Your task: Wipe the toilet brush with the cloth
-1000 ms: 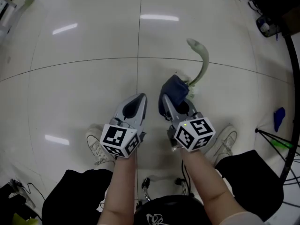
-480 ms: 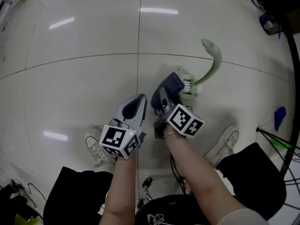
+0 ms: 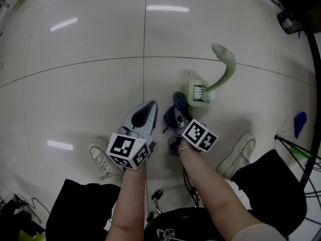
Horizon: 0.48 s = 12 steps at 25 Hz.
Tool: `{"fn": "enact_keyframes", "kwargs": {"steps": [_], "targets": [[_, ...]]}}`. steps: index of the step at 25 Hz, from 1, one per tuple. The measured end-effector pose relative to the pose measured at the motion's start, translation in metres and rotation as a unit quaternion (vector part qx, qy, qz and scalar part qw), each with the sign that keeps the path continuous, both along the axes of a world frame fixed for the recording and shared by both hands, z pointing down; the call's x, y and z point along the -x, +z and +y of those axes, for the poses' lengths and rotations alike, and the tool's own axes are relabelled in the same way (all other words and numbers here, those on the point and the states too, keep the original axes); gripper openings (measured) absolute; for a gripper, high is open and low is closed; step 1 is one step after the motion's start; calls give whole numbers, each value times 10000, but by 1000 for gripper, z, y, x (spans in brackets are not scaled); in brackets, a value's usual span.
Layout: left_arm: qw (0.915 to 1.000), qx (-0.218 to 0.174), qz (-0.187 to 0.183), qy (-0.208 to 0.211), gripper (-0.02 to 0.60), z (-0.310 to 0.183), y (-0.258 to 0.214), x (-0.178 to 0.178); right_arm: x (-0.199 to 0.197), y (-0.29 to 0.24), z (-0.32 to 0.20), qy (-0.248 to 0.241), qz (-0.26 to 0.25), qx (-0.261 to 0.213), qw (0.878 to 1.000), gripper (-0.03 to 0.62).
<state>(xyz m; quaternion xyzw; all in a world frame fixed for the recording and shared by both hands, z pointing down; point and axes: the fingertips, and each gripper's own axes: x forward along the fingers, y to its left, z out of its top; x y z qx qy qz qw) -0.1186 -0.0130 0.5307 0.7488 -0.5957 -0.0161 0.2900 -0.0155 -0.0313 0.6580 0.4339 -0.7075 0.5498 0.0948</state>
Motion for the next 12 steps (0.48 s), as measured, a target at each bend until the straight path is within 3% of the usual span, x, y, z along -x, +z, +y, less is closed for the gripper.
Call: {"fn": "enact_keyframes", "kwargs": {"steps": [7, 12], "targets": [[10000, -83, -32, 10, 6, 3, -8, -6, -2, -3, 30, -126, 7, 384, 9992, 61], [9994, -286, -87, -188, 6, -1, -28, 13, 50, -58, 8, -226, -745, 64, 9969, 61]]}}
